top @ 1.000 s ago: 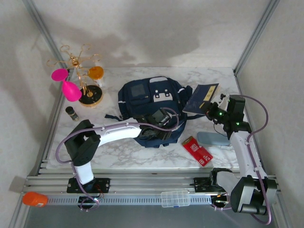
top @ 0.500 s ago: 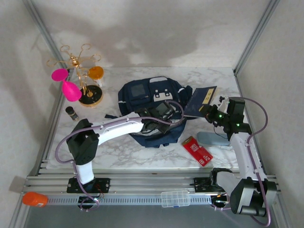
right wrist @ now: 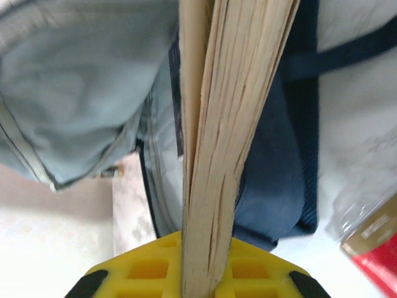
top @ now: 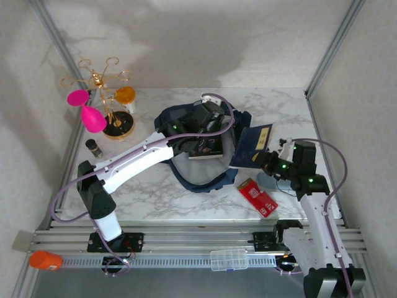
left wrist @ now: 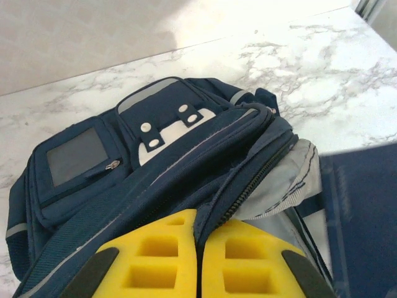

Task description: Pack books, pencil case, and school supplies into a backpack

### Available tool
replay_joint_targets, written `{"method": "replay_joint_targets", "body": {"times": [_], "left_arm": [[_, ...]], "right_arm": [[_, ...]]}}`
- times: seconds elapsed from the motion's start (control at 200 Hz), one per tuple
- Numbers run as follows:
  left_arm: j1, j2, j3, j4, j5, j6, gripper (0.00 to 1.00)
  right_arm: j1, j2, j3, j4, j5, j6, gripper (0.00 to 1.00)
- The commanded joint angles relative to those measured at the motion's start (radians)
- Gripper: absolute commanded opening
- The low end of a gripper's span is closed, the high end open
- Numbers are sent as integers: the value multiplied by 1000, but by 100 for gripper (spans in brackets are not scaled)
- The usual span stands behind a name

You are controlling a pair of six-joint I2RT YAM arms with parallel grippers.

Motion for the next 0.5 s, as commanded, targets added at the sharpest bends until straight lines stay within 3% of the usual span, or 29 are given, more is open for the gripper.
{"method": "replay_joint_targets", "body": {"times": [0.0,0.11,0.21,0.34,0.4,0.496], "left_arm": [[-7,-16,65,65,-61,-57,0],[-9,-20,63,63,-47,-59,0],[-9,-31,50,70,-43,-63,0],[-9,-51,24,67,-44,-64,0],[-9,-67,-2,77,-44,-67,0],[-9,-90,-35,96,-53,-80,0]], "right_arm": [[112,19,-43,150,-88,91,0],[298,100,-64,320,-48,164,0],[396,243,-113,616,-100,260,0],[407,470,-10,654,-64,179,0],[407,571,52,668,-97,141,5],[384,699,159,562,-42,61,5]]}}
